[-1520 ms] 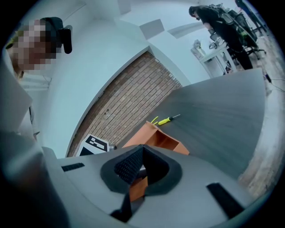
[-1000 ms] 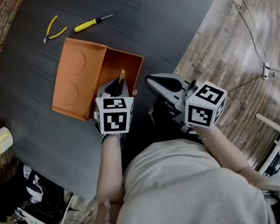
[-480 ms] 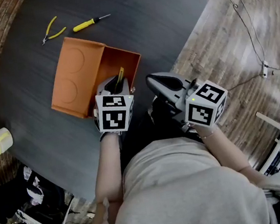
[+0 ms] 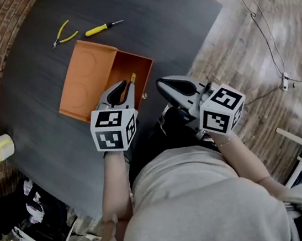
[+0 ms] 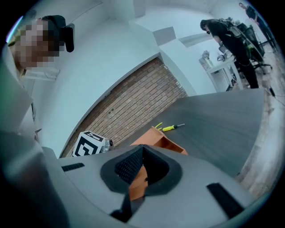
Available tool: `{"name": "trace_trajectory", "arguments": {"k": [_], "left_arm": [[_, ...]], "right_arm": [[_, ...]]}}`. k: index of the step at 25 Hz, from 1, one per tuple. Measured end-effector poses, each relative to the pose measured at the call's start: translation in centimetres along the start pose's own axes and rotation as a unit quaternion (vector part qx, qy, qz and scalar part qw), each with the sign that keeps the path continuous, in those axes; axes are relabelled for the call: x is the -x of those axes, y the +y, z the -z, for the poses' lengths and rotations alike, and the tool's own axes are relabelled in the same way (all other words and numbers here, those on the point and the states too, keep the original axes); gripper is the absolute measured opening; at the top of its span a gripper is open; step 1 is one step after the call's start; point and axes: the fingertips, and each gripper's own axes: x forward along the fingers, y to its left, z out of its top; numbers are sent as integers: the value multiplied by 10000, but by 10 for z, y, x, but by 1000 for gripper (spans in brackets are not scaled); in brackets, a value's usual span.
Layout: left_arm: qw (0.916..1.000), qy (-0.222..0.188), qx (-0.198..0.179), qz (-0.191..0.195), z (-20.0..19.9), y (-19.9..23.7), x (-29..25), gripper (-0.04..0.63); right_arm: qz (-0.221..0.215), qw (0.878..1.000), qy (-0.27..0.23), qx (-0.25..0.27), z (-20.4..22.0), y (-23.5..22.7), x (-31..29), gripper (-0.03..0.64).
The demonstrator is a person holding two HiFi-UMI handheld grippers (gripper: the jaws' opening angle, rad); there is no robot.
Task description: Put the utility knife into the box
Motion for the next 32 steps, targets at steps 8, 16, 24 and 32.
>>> {"name": "trace_trajectory", "arguments": {"k": [8,16,24,32], "left_arm": [[9894,-1313,339,519,-46,-13,48,41],[9734,-2119,637,587,-71,-20,94,26],[9651,-2600,73,297,-74,-25,124,23],[9633,-2652,293,288,-72,-37,133,21]], "right_arm": [[-177,9991,-121,379,-20,21,3,8],[-575,9950,-135,808,-39,55,3,8],[-801,9913,-18,1041,-42,74,-4,8],[-1047,9890,163,1033,-28,80,-9,7]]}}
